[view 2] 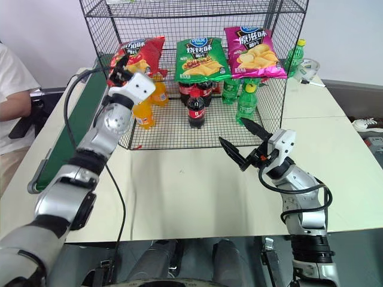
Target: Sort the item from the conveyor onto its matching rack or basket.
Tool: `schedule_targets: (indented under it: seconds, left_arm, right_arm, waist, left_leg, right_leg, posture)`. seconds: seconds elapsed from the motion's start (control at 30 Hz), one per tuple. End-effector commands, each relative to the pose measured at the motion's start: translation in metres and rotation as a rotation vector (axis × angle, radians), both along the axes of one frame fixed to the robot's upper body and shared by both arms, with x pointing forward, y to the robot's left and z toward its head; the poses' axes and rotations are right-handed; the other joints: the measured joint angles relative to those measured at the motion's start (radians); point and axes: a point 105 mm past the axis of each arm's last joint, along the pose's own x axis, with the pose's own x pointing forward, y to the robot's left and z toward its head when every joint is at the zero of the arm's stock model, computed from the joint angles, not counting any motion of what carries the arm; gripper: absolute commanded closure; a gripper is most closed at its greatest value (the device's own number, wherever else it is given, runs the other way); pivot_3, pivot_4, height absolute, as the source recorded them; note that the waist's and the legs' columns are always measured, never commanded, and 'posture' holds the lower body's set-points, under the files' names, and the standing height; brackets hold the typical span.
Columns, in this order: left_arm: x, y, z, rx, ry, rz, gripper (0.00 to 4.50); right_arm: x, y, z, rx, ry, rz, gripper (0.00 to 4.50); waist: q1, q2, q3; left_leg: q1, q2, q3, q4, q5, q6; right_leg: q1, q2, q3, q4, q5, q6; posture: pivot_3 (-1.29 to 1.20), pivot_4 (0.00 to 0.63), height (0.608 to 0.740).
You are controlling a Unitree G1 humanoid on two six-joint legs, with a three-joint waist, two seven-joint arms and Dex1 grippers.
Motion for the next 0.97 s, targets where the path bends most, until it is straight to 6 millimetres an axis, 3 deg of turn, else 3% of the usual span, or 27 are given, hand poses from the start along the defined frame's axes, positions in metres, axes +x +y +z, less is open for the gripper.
schedule_targets:
  seconds: [0.03, 0.1, 0.17, 0.23, 0.37, 0.43, 0.57, 0.67, 0.97]
  left_arm:
    - [-0.025, -0.003, 0.026, -0.139, -0.026, -0.148, 1.27]
    - [-0.040, -0.002, 0.025, -0.242, 0.053, -0.269, 1.27]
    - [-0.058, 0.006, 0.021, -0.234, 0.102, -0.346, 1.27]
    - [-0.073, 0.019, 0.004, -0.226, 0.209, -0.386, 1.27]
    - [-0.106, 0.067, -0.043, -0.579, 0.549, -0.459, 1.27]
    - [-0.115, 0.086, -0.052, -0.645, 0.623, -0.420, 1.27]
    - [-0.127, 0.130, -0.043, -0.549, 0.600, -0.310, 1.27]
    - [-0.139, 0.168, -0.048, -0.493, 0.632, -0.224, 1.27]
    - [-0.154, 0.199, -0.066, -0.430, 0.663, -0.153, 1.27]
  right_arm:
    - [-0.004, -0.001, 0.012, -0.007, -0.054, 0.008, 0.00]
    - [-0.006, -0.003, 0.013, -0.012, -0.054, 0.013, 0.00]
    - [-0.007, -0.006, 0.014, -0.021, -0.050, 0.014, 0.00]
    - [-0.009, -0.011, 0.013, -0.033, -0.045, 0.014, 0.00]
    - [-0.015, -0.023, 0.012, -0.081, -0.030, 0.019, 0.00]
    - [-0.018, -0.028, 0.012, -0.102, -0.023, 0.022, 0.00]
    - [-0.027, -0.043, 0.008, -0.149, 0.007, 0.020, 0.00]
    - [-0.037, -0.061, 0.001, -0.214, 0.056, 0.026, 0.00]
    - [-0.040, -0.075, -0.001, -0.286, 0.084, 0.040, 0.00]
  waist:
    - [0.003, 0.000, 0.000]
    - [0.003, 0.000, 0.000]
    - [0.001, 0.000, 0.000]
    - [-0.004, 0.002, -0.001]
    - [-0.007, 0.006, -0.004]
    - [-0.003, 0.006, -0.004]
    - [0.024, 0.005, -0.003]
    - [0.028, 0.006, -0.004]
    - [0.026, 0.007, -0.004]
  left_leg:
    - [0.000, 0.000, 0.000, 0.000, 0.000, 0.000]
    - [-0.001, 0.000, 0.000, 0.001, 0.000, 0.000]
    - [-0.001, 0.000, 0.000, 0.001, 0.000, 0.000]
    - [0.000, 0.001, 0.000, 0.001, 0.000, 0.000]
    - [0.003, 0.001, 0.000, -0.002, -0.003, 0.006]
    - [0.003, 0.001, -0.001, -0.002, -0.004, 0.006]
    - [0.002, 0.001, -0.002, 0.000, -0.005, 0.007]
    - [0.003, 0.000, -0.002, 0.001, -0.006, 0.008]
    - [0.006, 0.001, -0.001, -0.002, -0.006, 0.009]
  right_leg:
    - [0.000, 0.000, 0.000, 0.000, 0.000, 0.000]
    - [0.000, 0.000, 0.000, 0.000, 0.000, 0.000]
    - [0.000, -0.001, 0.000, 0.000, 0.000, 0.000]
    - [0.000, -0.001, 0.001, 0.000, 0.000, 0.000]
    - [-0.001, 0.000, 0.005, -0.001, 0.000, -0.001]
    - [-0.001, 0.000, 0.006, -0.001, 0.000, -0.001]
    - [0.000, 0.000, 0.005, -0.001, 0.000, -0.002]
    - [0.000, -0.001, 0.005, -0.003, 0.000, -0.002]
    - [0.003, -0.001, 0.005, -0.011, 0.000, -0.004]
  posture:
    - [0.00, 0.150, 0.740]
    - [0.00, 0.150, 0.740]
    - [0.00, 0.150, 0.740]
    - [0.00, 0.150, 0.740]
    - [0.00, 0.150, 0.740]
    - [0.00, 0.150, 0.740]
    - [0.00, 0.150, 0.740]
    - [0.00, 0.150, 0.740]
    - [0.00, 0.150, 0.740]
